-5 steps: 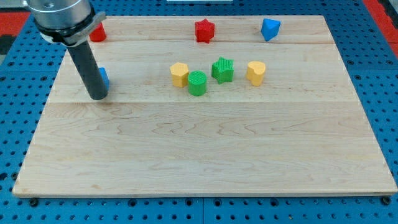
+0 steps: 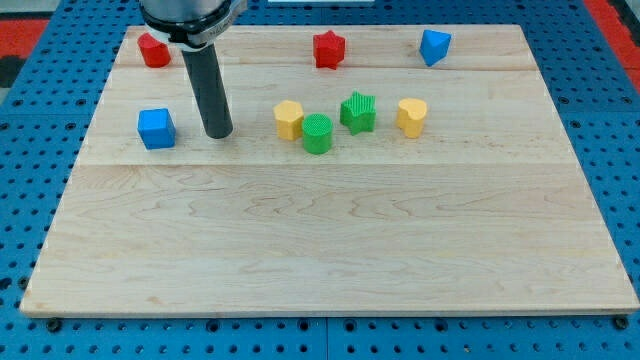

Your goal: Push the yellow heart into the green star

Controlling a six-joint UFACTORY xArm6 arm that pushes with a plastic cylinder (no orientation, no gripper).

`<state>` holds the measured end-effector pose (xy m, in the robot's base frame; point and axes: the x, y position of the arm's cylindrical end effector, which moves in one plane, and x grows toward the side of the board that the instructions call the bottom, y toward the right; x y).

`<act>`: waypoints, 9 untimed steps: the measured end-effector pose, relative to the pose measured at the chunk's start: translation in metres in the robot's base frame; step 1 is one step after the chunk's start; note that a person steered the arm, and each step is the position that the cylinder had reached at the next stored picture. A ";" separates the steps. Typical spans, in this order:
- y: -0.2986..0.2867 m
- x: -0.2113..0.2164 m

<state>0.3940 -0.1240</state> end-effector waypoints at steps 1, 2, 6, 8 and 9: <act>0.035 0.000; 0.085 -0.031; 0.194 -0.080; 0.238 0.010; 0.238 -0.028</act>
<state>0.3658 0.1141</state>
